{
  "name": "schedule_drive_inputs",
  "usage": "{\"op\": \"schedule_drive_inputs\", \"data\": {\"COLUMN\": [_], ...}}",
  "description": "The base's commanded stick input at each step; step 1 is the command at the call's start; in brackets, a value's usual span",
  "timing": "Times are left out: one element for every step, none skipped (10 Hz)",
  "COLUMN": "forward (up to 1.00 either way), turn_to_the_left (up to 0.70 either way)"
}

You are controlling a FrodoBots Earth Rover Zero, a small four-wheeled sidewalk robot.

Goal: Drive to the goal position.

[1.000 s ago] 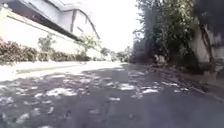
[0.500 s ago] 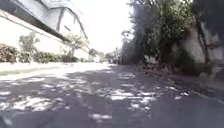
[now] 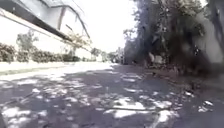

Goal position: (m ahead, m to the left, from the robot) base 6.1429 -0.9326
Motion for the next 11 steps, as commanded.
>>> {"op": "schedule_drive_inputs", "data": {"forward": [1.0,1.0,1.0,1.0,1.0,1.0,1.0,1.0,1.0,1.0,1.0], "turn_to_the_left": [0.0,0.0,0.0,-0.24,-0.4,-0.4,-0.4,-0.4,-0.22,0.0,0.0]}}
